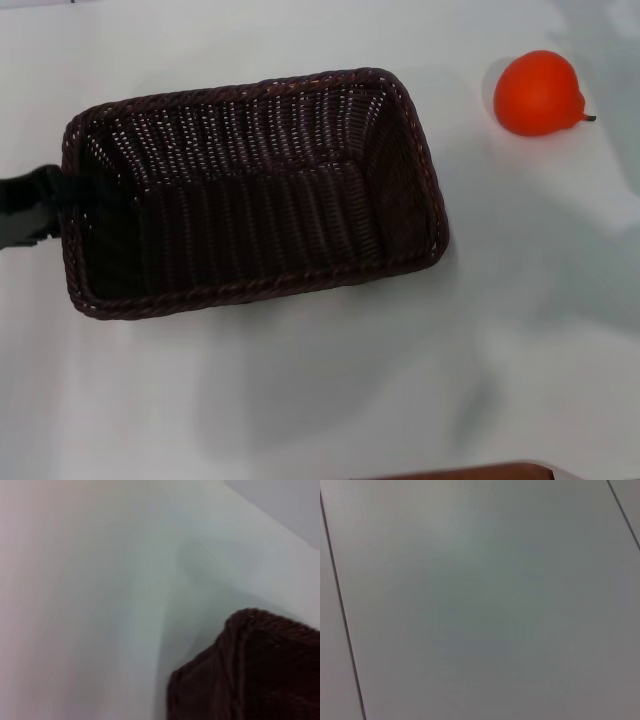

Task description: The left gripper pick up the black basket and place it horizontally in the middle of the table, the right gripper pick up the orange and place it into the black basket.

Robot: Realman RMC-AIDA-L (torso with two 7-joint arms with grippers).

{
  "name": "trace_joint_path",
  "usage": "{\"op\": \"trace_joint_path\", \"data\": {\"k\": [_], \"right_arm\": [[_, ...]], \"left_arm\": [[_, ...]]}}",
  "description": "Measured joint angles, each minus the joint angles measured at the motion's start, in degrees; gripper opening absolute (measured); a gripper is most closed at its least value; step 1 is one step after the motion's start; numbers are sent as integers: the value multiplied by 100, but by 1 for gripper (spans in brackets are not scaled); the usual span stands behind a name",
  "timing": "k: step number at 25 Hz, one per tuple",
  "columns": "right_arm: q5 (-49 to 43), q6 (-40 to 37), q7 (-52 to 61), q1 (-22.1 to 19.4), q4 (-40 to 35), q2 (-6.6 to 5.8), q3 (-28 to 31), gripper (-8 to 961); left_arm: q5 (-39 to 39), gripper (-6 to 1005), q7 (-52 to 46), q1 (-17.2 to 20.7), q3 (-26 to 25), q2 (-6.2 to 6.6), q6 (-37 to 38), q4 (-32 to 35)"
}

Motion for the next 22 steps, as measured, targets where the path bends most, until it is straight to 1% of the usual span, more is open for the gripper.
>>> {"op": "trace_joint_path", "data": {"k": [1, 6, 10, 13, 17, 22], "right_arm": [[0, 0, 2, -3, 1, 8, 4, 911], [10, 12, 10, -64, 56, 48, 16, 911], [15, 61, 78, -141, 59, 57, 24, 911], [9, 206, 222, -222, 45, 58, 3, 911], [-21, 434, 303, -365, 33, 59, -155, 912], [-25, 693, 354, -673, -6, 71, -568, 912]], "left_arm": [[-119, 638, 94, -8, -103, 0, -45, 17], [-491, 711, 548, -75, -770, 3, -416, 54], [-747, 711, 1025, -130, -1420, 9, -683, 80], [-1151, 711, 1558, -139, -1992, 17, -752, 176], [-1664, 711, 2313, -181, -2679, 39, -826, 560], [-2560, 710, 3688, -229, -3574, 24, -793, 1543]]}}
